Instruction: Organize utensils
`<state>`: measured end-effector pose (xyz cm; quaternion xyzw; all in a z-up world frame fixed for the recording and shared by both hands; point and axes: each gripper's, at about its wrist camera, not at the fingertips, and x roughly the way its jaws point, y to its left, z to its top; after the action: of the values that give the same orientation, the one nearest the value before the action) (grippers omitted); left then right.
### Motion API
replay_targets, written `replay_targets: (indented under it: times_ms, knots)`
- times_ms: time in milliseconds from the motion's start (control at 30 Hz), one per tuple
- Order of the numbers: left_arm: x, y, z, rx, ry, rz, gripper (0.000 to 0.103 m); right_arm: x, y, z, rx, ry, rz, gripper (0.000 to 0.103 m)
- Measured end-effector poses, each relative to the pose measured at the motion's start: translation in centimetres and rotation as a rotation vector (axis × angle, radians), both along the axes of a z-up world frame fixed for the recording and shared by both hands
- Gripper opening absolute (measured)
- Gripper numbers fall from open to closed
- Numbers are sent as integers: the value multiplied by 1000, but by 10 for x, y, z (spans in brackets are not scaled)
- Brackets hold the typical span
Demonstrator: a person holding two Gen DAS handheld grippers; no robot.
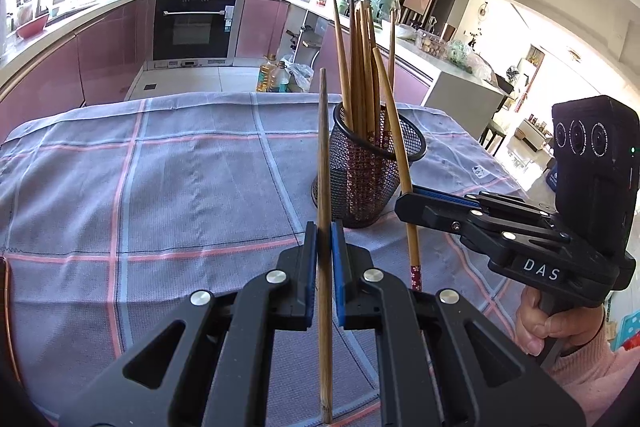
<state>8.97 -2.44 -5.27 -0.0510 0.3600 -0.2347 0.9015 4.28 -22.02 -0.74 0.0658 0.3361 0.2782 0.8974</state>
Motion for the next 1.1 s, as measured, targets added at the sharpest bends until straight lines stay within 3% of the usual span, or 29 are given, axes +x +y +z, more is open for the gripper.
replay_targets:
  times_ms: [1100]
  knots:
    - [-2, -6, 11, -1, -19, -10, 8, 3, -7, 5, 23, -20, -23, 6]
